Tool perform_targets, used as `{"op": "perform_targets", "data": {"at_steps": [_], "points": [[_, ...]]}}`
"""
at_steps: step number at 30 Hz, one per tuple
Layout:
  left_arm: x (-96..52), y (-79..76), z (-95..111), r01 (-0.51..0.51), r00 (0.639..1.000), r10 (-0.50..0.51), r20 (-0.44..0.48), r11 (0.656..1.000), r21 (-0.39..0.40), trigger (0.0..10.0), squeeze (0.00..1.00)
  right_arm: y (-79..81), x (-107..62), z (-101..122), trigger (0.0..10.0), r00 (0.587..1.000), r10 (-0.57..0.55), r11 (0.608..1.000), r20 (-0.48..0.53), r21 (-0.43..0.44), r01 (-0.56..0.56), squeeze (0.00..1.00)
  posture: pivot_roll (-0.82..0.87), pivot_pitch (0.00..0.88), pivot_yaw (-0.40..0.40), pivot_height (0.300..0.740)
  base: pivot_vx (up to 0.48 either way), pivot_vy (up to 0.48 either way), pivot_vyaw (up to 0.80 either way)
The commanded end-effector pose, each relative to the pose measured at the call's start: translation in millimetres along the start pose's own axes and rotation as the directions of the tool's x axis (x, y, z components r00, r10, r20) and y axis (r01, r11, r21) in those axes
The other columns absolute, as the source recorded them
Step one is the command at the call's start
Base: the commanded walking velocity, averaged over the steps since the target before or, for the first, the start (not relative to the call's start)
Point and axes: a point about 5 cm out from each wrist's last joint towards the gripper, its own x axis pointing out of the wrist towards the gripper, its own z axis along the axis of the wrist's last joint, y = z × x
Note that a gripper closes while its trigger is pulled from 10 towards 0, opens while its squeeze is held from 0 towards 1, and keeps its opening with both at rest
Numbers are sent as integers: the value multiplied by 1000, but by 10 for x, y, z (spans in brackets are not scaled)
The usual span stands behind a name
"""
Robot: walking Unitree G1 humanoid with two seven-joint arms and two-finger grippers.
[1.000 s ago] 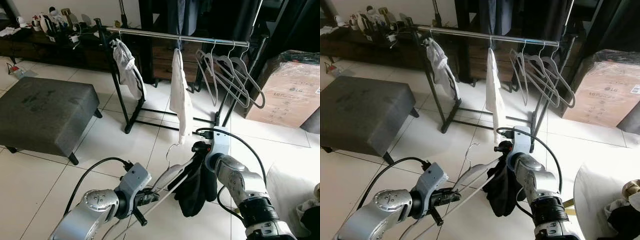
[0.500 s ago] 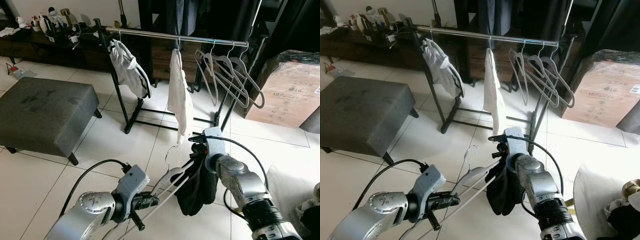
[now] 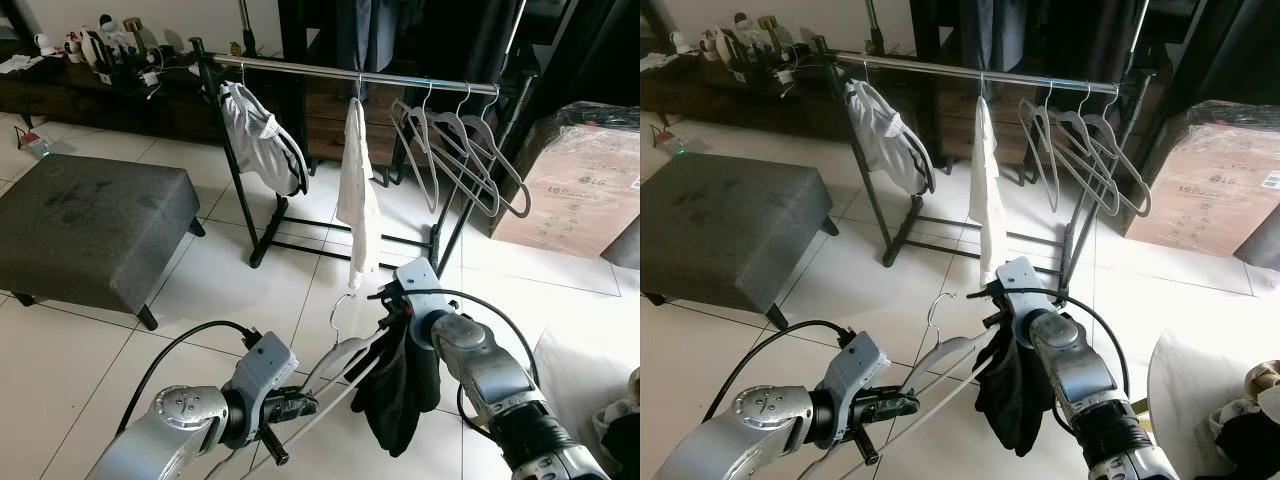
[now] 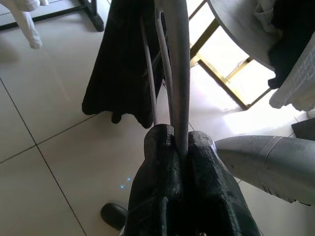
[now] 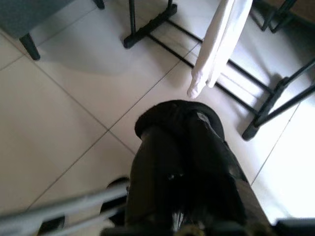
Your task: Hang hanger
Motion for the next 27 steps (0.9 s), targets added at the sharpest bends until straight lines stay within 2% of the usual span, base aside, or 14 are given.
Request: {"op": "perform_targets", "data": {"at_steps": [1,3,7,8,9,10,12,13,15,18,19,20,22,27], "points": [[10,-33,16,28,999,-28,25,1000,-13,10000,0,119,-56,140,10000,989,119,990,83,-82,-112,0,-25,126,-5,740,0,0,0],[4,-62,5,54,998,-53,22,998,-22,10000,0,127,-151,162,10000,968,227,960,104,-193,-204,0,-24,126,-5,740,0,0,0],[-13,-43,-34,48,999,-47,4,999,-21,10000,0,119,-250,229,10000,939,318,925,127,-257,-279,0,-24,130,-9,740,0,0,0],[-5,-18,-51,31,1000,-31,3,999,-29,10000,0,151,-356,296,10000,900,410,881,148,-321,-348,0,-28,133,-9,740,0,0,0],[-5,-18,-51,31,1000,-31,3,999,-29,10000,0,151,-356,296,10000,900,410,881,148,-321,-348,0,-28,133,-9,740,0,0,0],[5,-9,-47,26,1000,-26,13,999,-38,10000,0,190,-469,330,10000,855,498,827,142,-375,-420,0,-31,137,-9,740,0,0,0],[25,-10,-44,29,999,-28,17,999,-42,10000,0,191,-551,357,10000,829,543,788,131,-422,-450,0,-35,138,-9,740,0,0,0],[34,-13,-45,33,999,-33,16,999,-41,10000,0,161,-543,363,10000,840,527,793,133,-434,-429,0,-36,138,-9,740,0,0,0],[39,-24,-36,45,999,-44,18,998,-41,10000,0,51,-438,317,10000,902,419,834,105,-436,-337,0,-40,140,-10,740,0,0,0],[41,-35,-27,52,998,-51,21,998,-41,10000,0,-14,-382,266,10000,932,355,844,73,-454,-286,0,-38,141,-9,740,0,0,0],[36,-55,-18,64,998,-63,23,997,-39,10000,0,-125,-282,179,10000,973,231,854,27,-484,-189,0,-33,144,-9,740,0,0,0],[32,-63,-17,69,997,-68,24,997,-38,10000,0,-166,-243,148,10000,984,179,860,13,-488,-150,0,-33,144,-9,740,0,0,0],[9,-79,-23,80,997,-79,22,996,-36,10000,0,-183,-198,121,10000,991,137,861,6,-495,-116,0,-29,144,-8,740,0,0,0],[-45,-94,-32,99,995,-98,17,995,-33,10000,0,-128,-137,111,10000,988,151,868,15,-481,-125,0,-15,149,-8,740,0,0,0]]}}
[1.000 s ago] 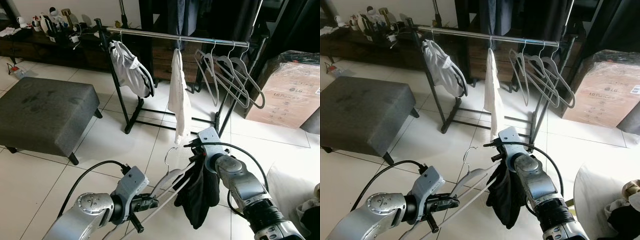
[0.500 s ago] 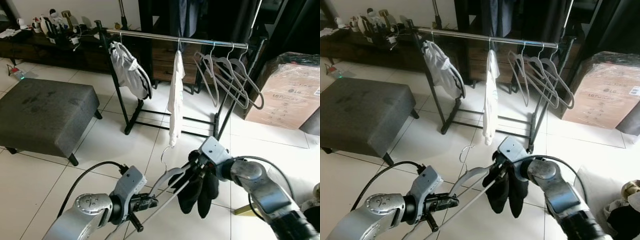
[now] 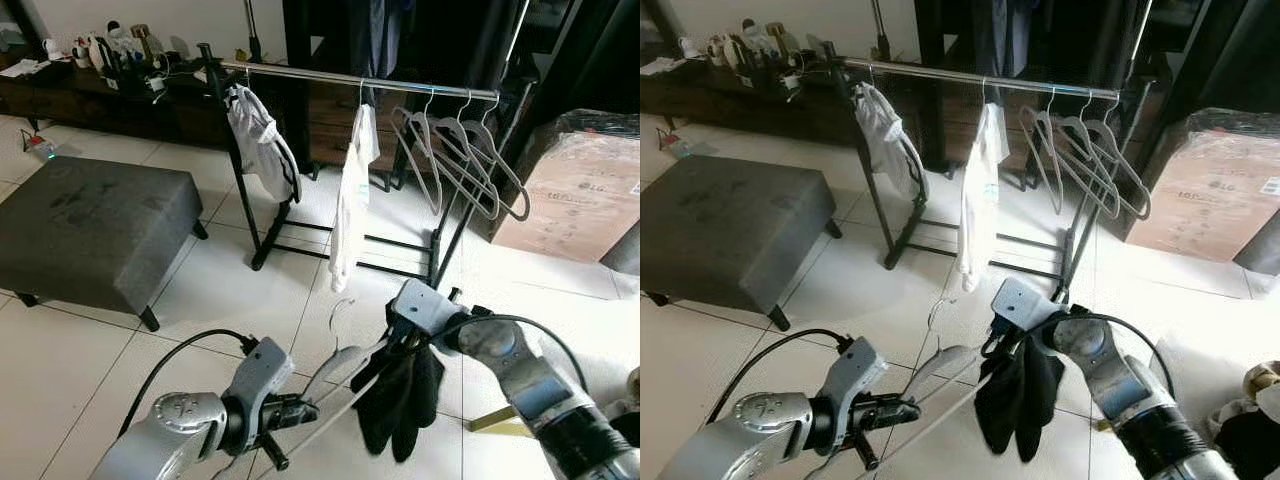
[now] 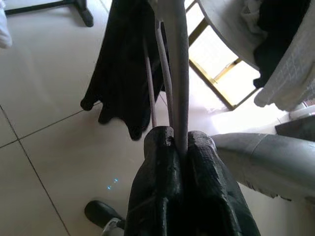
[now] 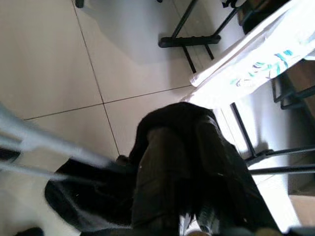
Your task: Hang hanger
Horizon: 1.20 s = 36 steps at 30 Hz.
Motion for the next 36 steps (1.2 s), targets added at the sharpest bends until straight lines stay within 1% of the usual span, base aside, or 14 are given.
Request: {"op": "perform_targets", "data": {"at_steps": [1,9,11,15,17,18,20,24,26,28,29,33,34,36], "points": [[-21,-78,45,53,998,-53,21,999,10,10000,0,-3,35,91,10000,999,-2,1000,40,-27,3,0,-15,148,-8,740,0,0,0],[-66,-127,63,98,995,-99,30,995,19,10000,0,-8,105,39,10000,999,-30,996,11,-87,31,0,-11,149,-7,740,0,0,0],[-77,-115,74,88,995,-89,33,996,30,10000,0,-4,118,-7,10000,999,-40,992,-13,-116,38,0,-8,148,-7,740,0,0,0],[-87,-58,100,43,998,-45,50,998,36,10000,0,0,139,-44,10000,998,-51,992,-27,-118,47,0,-2,150,-6,740,0,0,0],[-82,9,127,-7,997,4,75,999,32,10000,0,121,123,98,10000,995,68,996,79,-63,-63,0,-4,150,-5,740,0,0,0],[-82,9,127,-7,997,4,75,999,32,10000,0,121,123,98,10000,995,68,996,79,-63,-63,0,-4,150,-5,740,0,0,0],[-64,56,156,-51,994,48,101,998,29,10000,0,203,54,239,10000,969,170,985,178,-47,-165,0,-6,150,-5,740,0,0,0],[-46,97,193,-84,989,80,128,996,25,10000,0,227,-9,264,10000,954,228,972,194,-94,-214,0,-13,150,-6,740,0,0,0],[-24,129,239,-110,981,107,162,994,14,10000,0,285,-135,284,10000,916,337,940,217,-130,-315,0,-19,150,-6,740,0,0,0],[-18,137,237,-117,980,114,163,993,10,10000,0,305,-179,310,10000,898,369,929,238,-132,-347,0,-19,150,-6,740,0,0,0],[-10,145,219,-121,981,118,155,993,12,10000,0,316,-253,390,10000,867,403,915,293,-125,-383,0,-22,150,-6,740,0,0,0],[14,123,175,-103,985,101,139,995,4,10000,0,320,-426,595,10000,789,442,891,427,-113,-439,0,-28,152,-6,740,0,0,0],[14,123,175,-103,985,101,139,995,4,10000,0,320,-426,595,10000,789,442,891,427,-113,-439,0,-28,152,-6,740,0,0,0],[31,113,151,-98,987,97,127,995,4,10000,0,252,-397,611,10000,817,375,922,439,-85,-378,0,-28,152,-7,740,0,0,0]]}}
